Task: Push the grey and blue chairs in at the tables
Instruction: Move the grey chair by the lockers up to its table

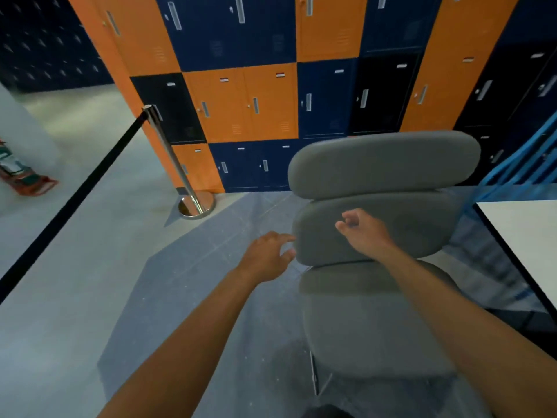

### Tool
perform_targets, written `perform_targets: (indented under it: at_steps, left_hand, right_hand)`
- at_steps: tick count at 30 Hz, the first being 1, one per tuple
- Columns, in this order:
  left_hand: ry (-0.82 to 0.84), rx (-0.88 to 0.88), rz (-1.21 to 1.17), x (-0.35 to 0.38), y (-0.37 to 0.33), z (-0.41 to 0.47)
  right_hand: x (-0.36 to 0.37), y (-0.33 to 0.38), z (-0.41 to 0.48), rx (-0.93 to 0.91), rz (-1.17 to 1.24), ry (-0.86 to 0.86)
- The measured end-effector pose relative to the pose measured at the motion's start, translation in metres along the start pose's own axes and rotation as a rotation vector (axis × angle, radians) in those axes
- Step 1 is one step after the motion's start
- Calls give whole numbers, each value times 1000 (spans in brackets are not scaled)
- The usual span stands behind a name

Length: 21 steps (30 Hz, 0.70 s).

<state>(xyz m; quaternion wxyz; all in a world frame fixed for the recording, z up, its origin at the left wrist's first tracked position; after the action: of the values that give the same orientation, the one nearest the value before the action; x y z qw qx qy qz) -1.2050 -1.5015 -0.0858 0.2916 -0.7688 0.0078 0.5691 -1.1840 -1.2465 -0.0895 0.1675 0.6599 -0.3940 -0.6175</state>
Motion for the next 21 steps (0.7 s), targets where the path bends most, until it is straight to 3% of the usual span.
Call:
perform_targets:
  at_steps: [16, 21]
  left_hand:
    - [26, 214, -53, -93, 33, 274]
    - [95, 241, -60, -95, 14, 338]
  right_hand:
    - [-15, 102, 236, 175, -165, -433]
    - [-25, 92, 286, 454, -148, -379]
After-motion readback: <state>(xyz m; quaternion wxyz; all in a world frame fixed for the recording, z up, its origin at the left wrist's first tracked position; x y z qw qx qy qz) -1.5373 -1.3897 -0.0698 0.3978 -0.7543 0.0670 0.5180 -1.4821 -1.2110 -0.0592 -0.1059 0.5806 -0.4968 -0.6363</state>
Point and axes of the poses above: each hand's wrist, its own z-axis towards the middle knuckle, its own x-axis out of the palm, y = z × x, the point moved 8 cm from there along z, towards the middle knuckle, and after that the axes turned 3 degrees about y, right-handed, at the moved point
